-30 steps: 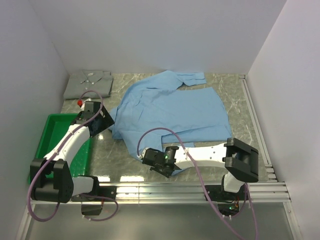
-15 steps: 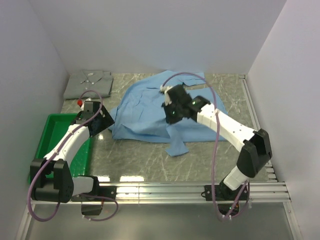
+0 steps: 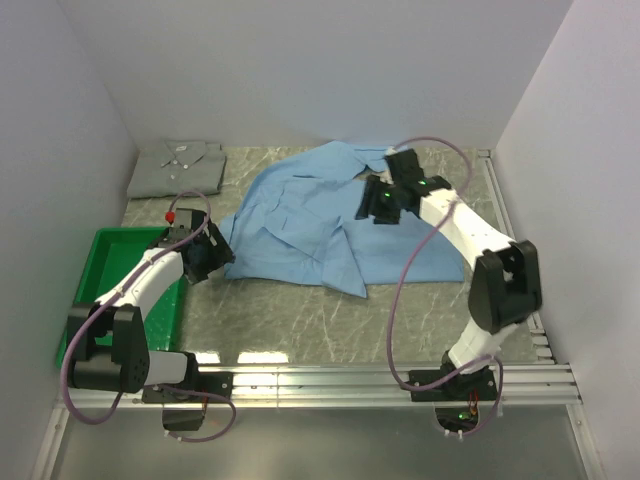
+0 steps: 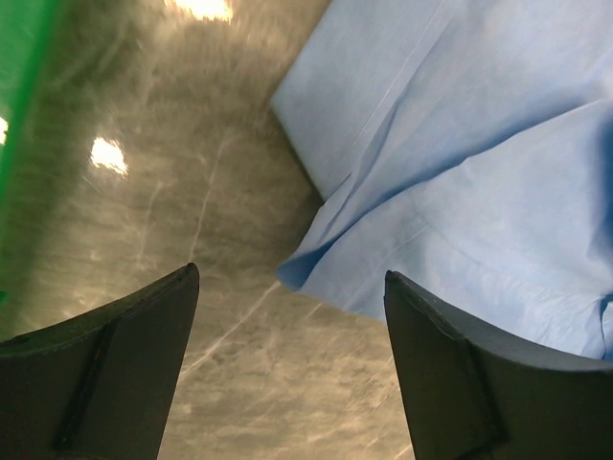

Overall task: Fold and stack the long sleeve shirts
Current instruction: Fold the shirt

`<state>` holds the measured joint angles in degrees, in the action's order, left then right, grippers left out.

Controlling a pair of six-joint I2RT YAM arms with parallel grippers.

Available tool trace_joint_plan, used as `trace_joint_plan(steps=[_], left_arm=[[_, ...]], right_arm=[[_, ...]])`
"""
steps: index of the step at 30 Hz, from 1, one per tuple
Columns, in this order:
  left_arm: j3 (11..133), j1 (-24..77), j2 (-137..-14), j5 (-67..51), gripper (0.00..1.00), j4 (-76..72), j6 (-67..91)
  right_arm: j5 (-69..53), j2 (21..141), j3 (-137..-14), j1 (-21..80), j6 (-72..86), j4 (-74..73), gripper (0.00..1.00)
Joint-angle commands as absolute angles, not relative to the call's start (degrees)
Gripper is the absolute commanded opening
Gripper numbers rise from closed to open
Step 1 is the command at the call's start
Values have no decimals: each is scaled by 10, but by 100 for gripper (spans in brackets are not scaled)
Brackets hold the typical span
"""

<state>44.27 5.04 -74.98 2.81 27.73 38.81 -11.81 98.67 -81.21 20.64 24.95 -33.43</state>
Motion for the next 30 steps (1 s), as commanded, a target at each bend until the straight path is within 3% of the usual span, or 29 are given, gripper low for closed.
trace_joint_plan(steps=[1, 13, 30], left_arm=[[434, 48, -758, -8, 83, 276, 407], [396, 48, -750, -69, 79, 239, 489], [379, 49, -731, -20, 58, 220, 603]], right_arm=[[-120, 906, -746, 157, 313, -288, 61], [-95, 788, -491, 26, 364, -236, 59], [-103, 777, -425, -41, 374, -190, 54]])
